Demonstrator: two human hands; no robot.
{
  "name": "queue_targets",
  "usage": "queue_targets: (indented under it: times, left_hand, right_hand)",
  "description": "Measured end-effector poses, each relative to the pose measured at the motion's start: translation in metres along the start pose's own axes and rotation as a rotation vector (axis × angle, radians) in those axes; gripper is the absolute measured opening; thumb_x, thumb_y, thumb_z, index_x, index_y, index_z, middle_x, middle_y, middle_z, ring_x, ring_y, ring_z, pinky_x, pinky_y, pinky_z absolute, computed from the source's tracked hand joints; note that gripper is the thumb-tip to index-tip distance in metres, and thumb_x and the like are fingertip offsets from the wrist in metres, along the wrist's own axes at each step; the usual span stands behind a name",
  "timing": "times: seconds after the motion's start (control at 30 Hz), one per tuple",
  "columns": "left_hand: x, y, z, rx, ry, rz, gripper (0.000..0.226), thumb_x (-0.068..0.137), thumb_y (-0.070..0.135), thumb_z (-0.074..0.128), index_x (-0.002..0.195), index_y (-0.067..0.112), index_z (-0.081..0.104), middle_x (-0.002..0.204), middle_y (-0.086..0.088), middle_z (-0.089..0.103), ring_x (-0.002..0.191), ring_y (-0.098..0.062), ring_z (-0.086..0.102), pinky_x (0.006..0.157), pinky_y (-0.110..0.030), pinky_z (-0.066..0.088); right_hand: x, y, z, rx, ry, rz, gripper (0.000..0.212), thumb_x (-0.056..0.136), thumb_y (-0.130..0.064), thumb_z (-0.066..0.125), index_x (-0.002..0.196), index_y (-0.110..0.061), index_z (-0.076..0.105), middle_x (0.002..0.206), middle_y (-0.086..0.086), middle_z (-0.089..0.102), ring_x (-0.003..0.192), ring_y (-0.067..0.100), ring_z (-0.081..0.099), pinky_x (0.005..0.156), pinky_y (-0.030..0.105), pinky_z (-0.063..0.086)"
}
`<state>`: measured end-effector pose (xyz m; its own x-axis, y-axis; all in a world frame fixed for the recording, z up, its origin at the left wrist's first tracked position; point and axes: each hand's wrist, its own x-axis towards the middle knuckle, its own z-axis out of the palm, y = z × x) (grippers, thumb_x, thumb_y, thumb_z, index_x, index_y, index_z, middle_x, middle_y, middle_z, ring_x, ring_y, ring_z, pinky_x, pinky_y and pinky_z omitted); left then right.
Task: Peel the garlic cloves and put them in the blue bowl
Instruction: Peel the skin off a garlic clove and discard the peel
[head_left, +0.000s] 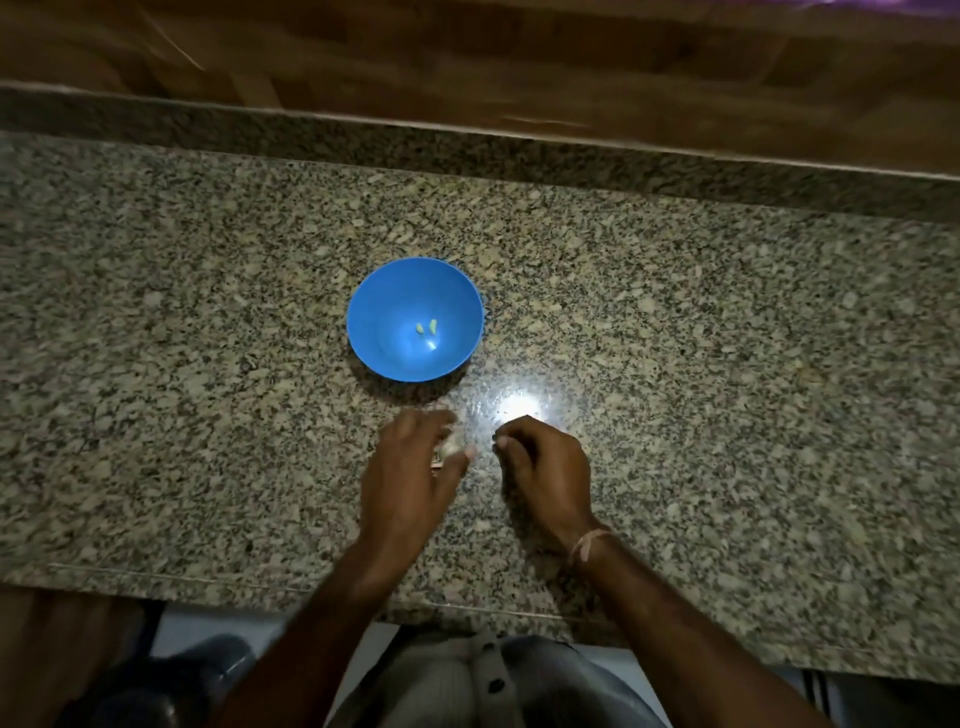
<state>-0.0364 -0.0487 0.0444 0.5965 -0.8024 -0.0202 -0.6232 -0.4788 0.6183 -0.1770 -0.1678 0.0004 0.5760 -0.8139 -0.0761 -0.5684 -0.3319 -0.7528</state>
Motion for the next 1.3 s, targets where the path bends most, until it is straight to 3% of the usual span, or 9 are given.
queue_targets:
  times: [0.17, 0.23, 0.3, 0.4, 0.57, 0.67, 0.97, 1.07, 1.3]
  left_hand:
    - [-0.014, -0.010, 0.031, -0.176, -0.001, -0.126, 0.015, 0.100, 0.019, 0.069, 0.114, 0.019, 0.074, 0.109, 0.001, 0.064, 0.099, -0.019, 0.064, 0.080, -0.039, 0.055]
    - [-0.014, -0.005, 0.028, -0.555, 0.010, -0.380, 0.016, 0.100, 0.016, 0.069, 0.113, 0.021, 0.075, 0.112, 0.001, 0.073, 0.102, -0.017, 0.070, 0.083, -0.034, 0.059]
    - [-0.012, 0.007, 0.020, -1.048, -0.117, -0.649, 0.022, 0.102, 0.021, 0.064, 0.122, 0.020, 0.072, 0.121, -0.004, 0.075, 0.106, -0.019, 0.073, 0.086, -0.031, 0.058]
    - [-0.013, 0.020, 0.015, -1.373, -0.194, -0.736, 0.040, 0.095, 0.032, 0.061, 0.133, 0.021, 0.066, 0.132, -0.008, 0.071, 0.108, -0.016, 0.069, 0.091, -0.034, 0.052]
    - [-0.017, 0.042, 0.009, -1.447, -0.198, -0.671, 0.037, 0.099, 0.029, 0.055, 0.135, 0.022, 0.064, 0.129, -0.003, 0.071, 0.104, -0.013, 0.070, 0.084, -0.029, 0.055]
    - [-0.017, 0.052, 0.006, -1.431, -0.195, -0.617, 0.036, 0.097, 0.025, 0.058, 0.132, 0.017, 0.063, 0.128, -0.007, 0.072, 0.110, -0.017, 0.070, 0.088, -0.030, 0.057]
    - [-0.018, 0.061, 0.003, -1.400, -0.097, -0.528, 0.030, 0.087, 0.011, 0.071, 0.116, 0.014, 0.071, 0.115, -0.011, 0.075, 0.106, -0.016, 0.070, 0.086, -0.024, 0.058]
    - [-0.020, 0.062, 0.004, -1.398, -0.060, -0.520, 0.024, 0.088, 0.010, 0.070, 0.112, 0.012, 0.072, 0.116, -0.012, 0.074, 0.110, -0.020, 0.070, 0.089, -0.026, 0.059]
    - [-0.030, 0.069, 0.003, -1.239, 0.010, -0.476, 0.034, 0.088, 0.007, 0.072, 0.122, 0.005, 0.070, 0.115, -0.011, 0.078, 0.111, -0.022, 0.073, 0.094, -0.028, 0.059]
  right_hand:
    - [-0.002, 0.007, -0.006, 0.200, -0.077, -0.017, 0.034, 0.090, 0.000, 0.063, 0.113, -0.020, 0.077, 0.115, -0.006, 0.070, 0.111, 0.011, 0.067, 0.097, 0.037, 0.057]
    - [-0.003, 0.001, -0.011, 0.376, -0.163, 0.117, 0.031, 0.093, 0.000, 0.066, 0.116, -0.017, 0.076, 0.111, -0.004, 0.076, 0.106, 0.009, 0.071, 0.098, 0.040, 0.059]
    - [-0.004, -0.009, -0.016, 0.529, -0.249, 0.192, 0.029, 0.095, 0.000, 0.068, 0.117, -0.015, 0.076, 0.106, -0.002, 0.079, 0.104, 0.013, 0.074, 0.098, 0.043, 0.060]
    - [-0.012, -0.028, -0.026, 0.681, -0.256, 0.186, 0.025, 0.094, -0.004, 0.074, 0.115, -0.016, 0.077, 0.108, -0.002, 0.080, 0.103, 0.017, 0.076, 0.095, 0.041, 0.062]
    - [-0.017, -0.042, -0.047, 0.698, -0.141, 0.152, 0.020, 0.091, -0.011, 0.080, 0.109, -0.018, 0.079, 0.108, 0.000, 0.075, 0.095, 0.020, 0.073, 0.086, 0.042, 0.063]
    - [-0.019, -0.045, -0.055, 0.662, -0.086, 0.066, 0.027, 0.090, -0.006, 0.080, 0.114, -0.017, 0.078, 0.109, 0.000, 0.070, 0.094, 0.016, 0.071, 0.081, 0.034, 0.062]
    - [-0.024, -0.045, -0.063, 0.698, -0.064, -0.006, 0.021, 0.091, -0.007, 0.079, 0.112, -0.010, 0.078, 0.108, 0.004, 0.074, 0.105, 0.024, 0.073, 0.089, 0.046, 0.062]
    - [-0.024, -0.044, -0.062, 0.664, -0.065, -0.036, 0.018, 0.092, -0.007, 0.079, 0.110, -0.010, 0.080, 0.105, 0.005, 0.073, 0.103, 0.023, 0.073, 0.087, 0.041, 0.062]
    - [-0.032, -0.046, -0.054, 0.749, -0.068, 0.193, 0.011, 0.087, -0.006, 0.082, 0.097, -0.006, 0.078, 0.095, 0.004, 0.079, 0.096, 0.020, 0.076, 0.088, 0.037, 0.062]
